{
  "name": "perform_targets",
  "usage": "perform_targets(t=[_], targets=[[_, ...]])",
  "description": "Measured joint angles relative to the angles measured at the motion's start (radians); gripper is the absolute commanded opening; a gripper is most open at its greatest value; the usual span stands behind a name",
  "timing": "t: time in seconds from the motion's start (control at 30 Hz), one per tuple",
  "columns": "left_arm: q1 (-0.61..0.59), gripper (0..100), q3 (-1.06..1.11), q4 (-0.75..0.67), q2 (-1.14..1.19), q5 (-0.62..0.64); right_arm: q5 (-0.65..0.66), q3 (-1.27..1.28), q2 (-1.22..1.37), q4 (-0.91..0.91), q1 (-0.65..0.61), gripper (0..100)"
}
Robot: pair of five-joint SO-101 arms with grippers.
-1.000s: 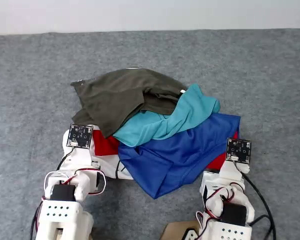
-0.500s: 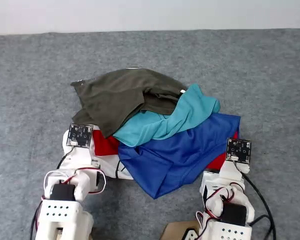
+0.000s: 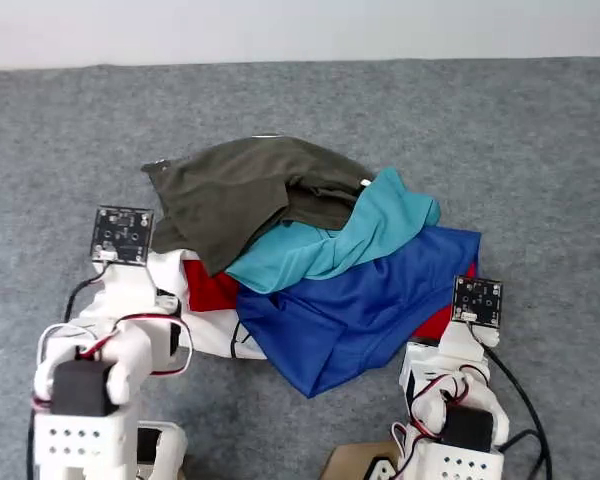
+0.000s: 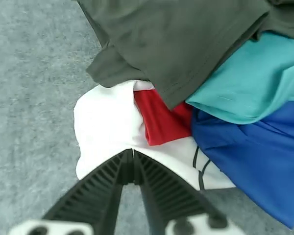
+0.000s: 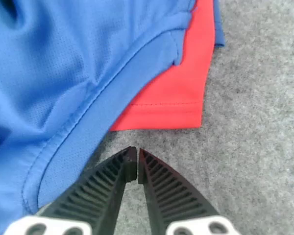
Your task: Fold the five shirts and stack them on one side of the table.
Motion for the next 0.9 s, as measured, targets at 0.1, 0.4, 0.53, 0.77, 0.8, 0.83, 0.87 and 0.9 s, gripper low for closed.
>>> perform_targets(t=[0.1, 0.4, 0.53, 0.77, 0.8, 0.83, 0.87, 0.9], targets=[[0.000, 0, -0.092, 0.064, 0.006, 0.000, 0.000, 0.000, 0.000, 0.000, 0.000, 1.1], [0.000, 0, -0.522, 0.267, 0.476, 0.000, 0.000, 0.000, 0.000, 0.000, 0.000, 1.1], [0.006, 0, -0.704, 0.272, 0.583, 0.000, 0.000, 0.000, 0.000, 0.000, 0.000, 1.1], [0.106, 0, -0.832, 0.273, 0.591, 0.000, 0.000, 0.000, 0.000, 0.000, -0.068, 1.2], [0.120, 0, -0.832, 0.273, 0.594, 0.000, 0.000, 0.000, 0.000, 0.000, -0.091, 1.2], [0.135, 0, -0.832, 0.273, 0.597, 0.000, 0.000, 0.000, 0.000, 0.000, -0.112, 1.2], [0.149, 0, -0.832, 0.273, 0.597, 0.000, 0.000, 0.000, 0.000, 0.000, -0.141, 1.2], [0.164, 0, -0.832, 0.273, 0.597, 0.000, 0.000, 0.000, 0.000, 0.000, -0.167, 1.1]])
